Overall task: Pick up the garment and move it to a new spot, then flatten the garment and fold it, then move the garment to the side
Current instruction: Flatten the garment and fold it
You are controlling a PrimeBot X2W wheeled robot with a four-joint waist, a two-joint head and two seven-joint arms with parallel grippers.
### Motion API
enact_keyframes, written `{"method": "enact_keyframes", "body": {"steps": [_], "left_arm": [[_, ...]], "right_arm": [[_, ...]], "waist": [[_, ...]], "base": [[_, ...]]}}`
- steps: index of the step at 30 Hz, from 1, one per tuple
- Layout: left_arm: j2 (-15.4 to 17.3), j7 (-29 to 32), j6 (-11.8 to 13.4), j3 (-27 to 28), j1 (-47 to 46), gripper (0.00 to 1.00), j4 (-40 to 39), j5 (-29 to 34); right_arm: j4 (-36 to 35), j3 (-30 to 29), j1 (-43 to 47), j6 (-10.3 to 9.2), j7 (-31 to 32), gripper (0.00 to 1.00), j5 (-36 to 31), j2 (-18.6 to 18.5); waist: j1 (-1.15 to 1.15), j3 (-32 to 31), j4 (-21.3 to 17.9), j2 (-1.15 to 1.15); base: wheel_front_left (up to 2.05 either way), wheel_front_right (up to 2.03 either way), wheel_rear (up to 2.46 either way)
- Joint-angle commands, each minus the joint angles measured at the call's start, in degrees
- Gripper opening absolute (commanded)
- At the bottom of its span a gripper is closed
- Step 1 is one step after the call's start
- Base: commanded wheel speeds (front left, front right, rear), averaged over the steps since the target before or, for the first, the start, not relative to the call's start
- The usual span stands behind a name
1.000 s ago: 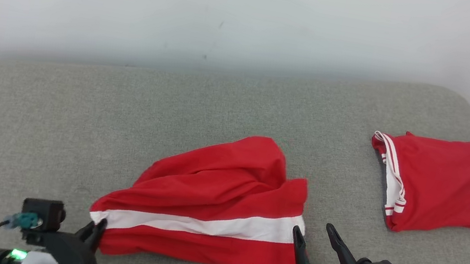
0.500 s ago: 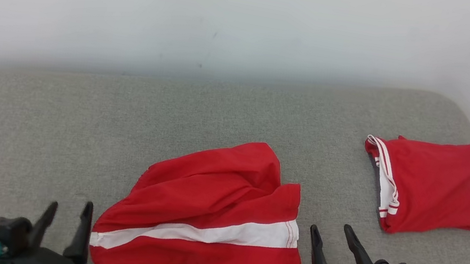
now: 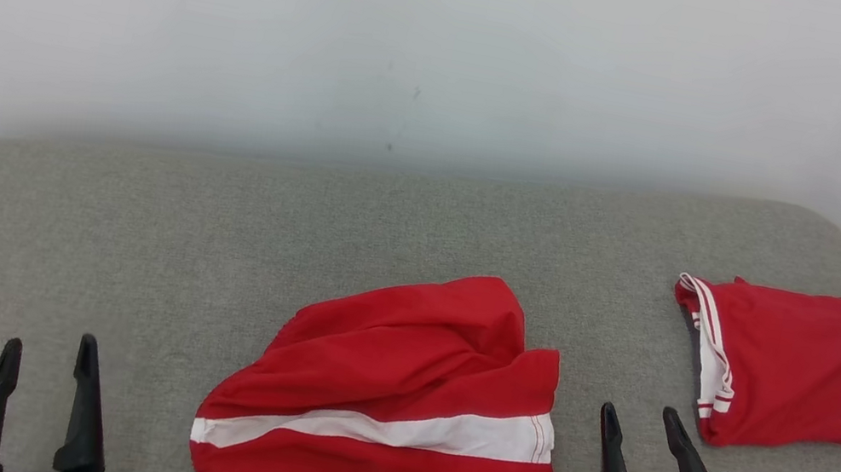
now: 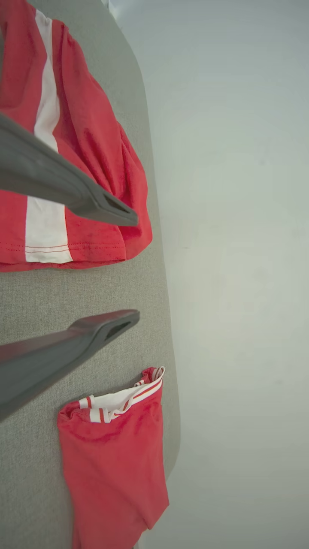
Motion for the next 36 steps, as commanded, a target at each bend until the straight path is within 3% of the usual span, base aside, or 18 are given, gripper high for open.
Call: {"method": "enact_keyframes", "body": {"steps": [1,15,36], "left_arm": [[-0.4,-0.1,-0.5,0.7,1.0,1.00,-0.3,1.2],[-2.8,-0.1,-4.3,5.3,6.9,1.00,6.1,6.3],[-3.4,-0.1,-7.4,4.4,5.3,1.00,8.5,8.4]], "right_arm": [[0.0,-0.2,0.9,-0.15,-0.4,1.00,-0.3,-0.2],[3.5,0.0,2.5,-0.15,0.4,1.00,-0.5,-1.1],[4.1,0.3,2.7,-0.15,0.5,1.00,-1.2,-0.3]], "waist": [[0.00,-0.6,0.7,0.00],[0.00,-2.7,2.4,0.00],[0.00,-2.3,2.5,0.00]], "base": [[0.00,0.00,0.00],[0.00,0.00,0.00],[0.00,0.00,0.00]]}}
